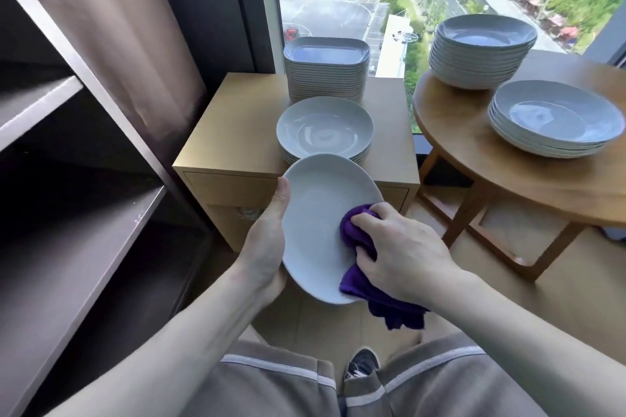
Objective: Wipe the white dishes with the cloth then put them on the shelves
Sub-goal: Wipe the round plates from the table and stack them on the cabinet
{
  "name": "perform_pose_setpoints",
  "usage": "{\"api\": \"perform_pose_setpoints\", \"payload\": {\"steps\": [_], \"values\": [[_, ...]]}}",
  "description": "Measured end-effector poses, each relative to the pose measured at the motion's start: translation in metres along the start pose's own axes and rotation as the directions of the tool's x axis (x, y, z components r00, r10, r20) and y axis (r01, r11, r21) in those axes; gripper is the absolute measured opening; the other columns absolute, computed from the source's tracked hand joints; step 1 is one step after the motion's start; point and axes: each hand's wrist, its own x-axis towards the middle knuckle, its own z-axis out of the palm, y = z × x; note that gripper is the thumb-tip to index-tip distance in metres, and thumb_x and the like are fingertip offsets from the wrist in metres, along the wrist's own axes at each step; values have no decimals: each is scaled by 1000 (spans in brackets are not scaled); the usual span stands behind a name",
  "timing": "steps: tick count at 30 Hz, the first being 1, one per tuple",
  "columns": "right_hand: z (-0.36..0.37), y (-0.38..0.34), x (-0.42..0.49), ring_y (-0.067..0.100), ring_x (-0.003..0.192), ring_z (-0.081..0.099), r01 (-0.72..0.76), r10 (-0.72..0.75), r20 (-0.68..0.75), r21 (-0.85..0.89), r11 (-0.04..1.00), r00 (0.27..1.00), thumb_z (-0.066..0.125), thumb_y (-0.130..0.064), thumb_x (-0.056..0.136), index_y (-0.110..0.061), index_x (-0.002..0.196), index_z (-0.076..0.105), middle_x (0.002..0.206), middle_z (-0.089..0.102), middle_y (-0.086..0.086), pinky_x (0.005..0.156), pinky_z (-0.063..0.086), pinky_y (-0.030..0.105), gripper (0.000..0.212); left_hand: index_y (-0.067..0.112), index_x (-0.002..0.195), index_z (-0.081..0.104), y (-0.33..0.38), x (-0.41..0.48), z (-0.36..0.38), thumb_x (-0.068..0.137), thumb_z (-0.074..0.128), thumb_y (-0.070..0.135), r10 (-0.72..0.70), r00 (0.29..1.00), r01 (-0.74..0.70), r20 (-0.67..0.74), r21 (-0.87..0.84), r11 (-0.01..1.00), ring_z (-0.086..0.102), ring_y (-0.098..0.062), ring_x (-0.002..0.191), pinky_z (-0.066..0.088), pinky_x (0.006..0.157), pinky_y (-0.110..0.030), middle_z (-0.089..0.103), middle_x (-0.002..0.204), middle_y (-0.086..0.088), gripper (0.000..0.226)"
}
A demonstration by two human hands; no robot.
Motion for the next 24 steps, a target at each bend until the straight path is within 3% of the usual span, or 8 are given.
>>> {"api": "perform_pose_setpoints", "payload": {"steps": [4,8,12,15,19,22,24], "values": [[2,-13,-9,20,90,61,172,-173,71,31,985,982,44,-49,94,-35,122,56,126,54,-5,71,47,25,33,20,134,67,6,5,-4,97,39,73,35,999,-36,-39,-30,999,72,-31,117,56,96,-48,74,127,-11,70],[-2,-30,-17,22,91,62,326,-335,106,95,941,936,46,-47,92,-36,122,57,127,53,-6,71,55,32,34,17,136,66,7,6,-3,98,41,71,22,999,-25,-38,-77,997,71,-34,118,60,91,-46,73,129,-15,71],[-10,-42,-20,23,93,63,361,-358,-53,209,909,932,51,-45,89,-34,125,59,134,52,-7,70,56,39,39,10,130,72,1,-1,7,89,52,76,-20,999,23,25,-133,991,72,-33,116,62,83,-36,71,129,-20,80],[-13,-40,-17,24,97,65,380,-335,-246,165,910,910,59,-35,86,-27,123,66,133,57,0,67,57,41,38,10,117,79,-7,-7,17,86,56,79,-100,992,110,79,-134,985,75,-31,107,62,78,-35,75,117,-20,79],[-17,-22,-6,23,98,65,263,-206,-374,109,959,904,63,-34,86,-26,124,65,133,58,1,63,57,37,39,21,123,77,-18,-7,24,102,41,63,-104,989,115,102,-105,988,71,-26,117,61,88,-34,74,126,-16,59],[-16,-5,2,25,97,65,113,-67,-361,109,988,930,62,-39,86,-28,123,62,134,55,-1,62,51,33,39,18,133,71,-17,-4,21,106,36,59,-71,995,77,74,-77,994,66,-31,126,52,108,-47,70,133,-16,60],[-12,5,7,28,91,65,13,6,-302,61,998,953,64,-39,87,-27,122,61,133,54,0,61,49,33,37,17,133,71,-11,-2,18,103,40,63,-38,999,38,7,-23,999,66,-35,125,46,114,-57,71,132,-16,63]]}}
